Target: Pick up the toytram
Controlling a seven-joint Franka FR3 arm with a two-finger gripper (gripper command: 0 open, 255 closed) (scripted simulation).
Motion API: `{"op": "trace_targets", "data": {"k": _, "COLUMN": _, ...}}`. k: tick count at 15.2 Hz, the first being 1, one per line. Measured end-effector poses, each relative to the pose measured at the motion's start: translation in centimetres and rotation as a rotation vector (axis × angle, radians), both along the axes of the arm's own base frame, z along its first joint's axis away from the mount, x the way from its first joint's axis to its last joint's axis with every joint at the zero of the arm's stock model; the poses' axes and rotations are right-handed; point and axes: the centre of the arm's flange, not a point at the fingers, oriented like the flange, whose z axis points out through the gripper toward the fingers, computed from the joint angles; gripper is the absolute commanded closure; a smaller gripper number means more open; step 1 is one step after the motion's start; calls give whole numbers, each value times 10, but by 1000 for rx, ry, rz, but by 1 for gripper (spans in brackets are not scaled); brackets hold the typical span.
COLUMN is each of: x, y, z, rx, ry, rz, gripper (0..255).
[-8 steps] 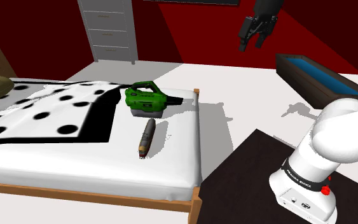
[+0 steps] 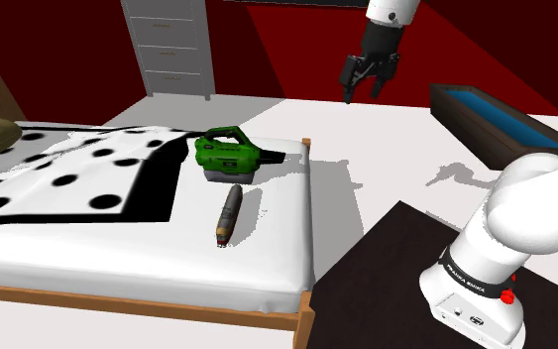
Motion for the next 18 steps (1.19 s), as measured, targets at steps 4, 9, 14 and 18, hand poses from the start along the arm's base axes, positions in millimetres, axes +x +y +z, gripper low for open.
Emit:
{"op": "trace_targets", "data": {"k": 4, "x": 27, "y": 25, "z": -36, "rx": 9, "ry": 8, "rz": -45, "gripper": 0}}
{"op": "trace_targets", "data": {"k": 9, "x": 62, "y": 55, "z": -87, "rx": 21, "ry": 18, "rz": -102, "gripper": 0}}
{"op": "trace_targets", "data": {"k": 14, "x": 93, "y": 86, "z": -136, "rx": 32, "ry": 29, "rz": -158, "gripper": 0}}
{"op": "trace_targets", "data": {"k": 18, "x": 123, "y": 108, "z": -173, "rx": 41, "ry": 36, "rz": -202, "gripper": 0}}
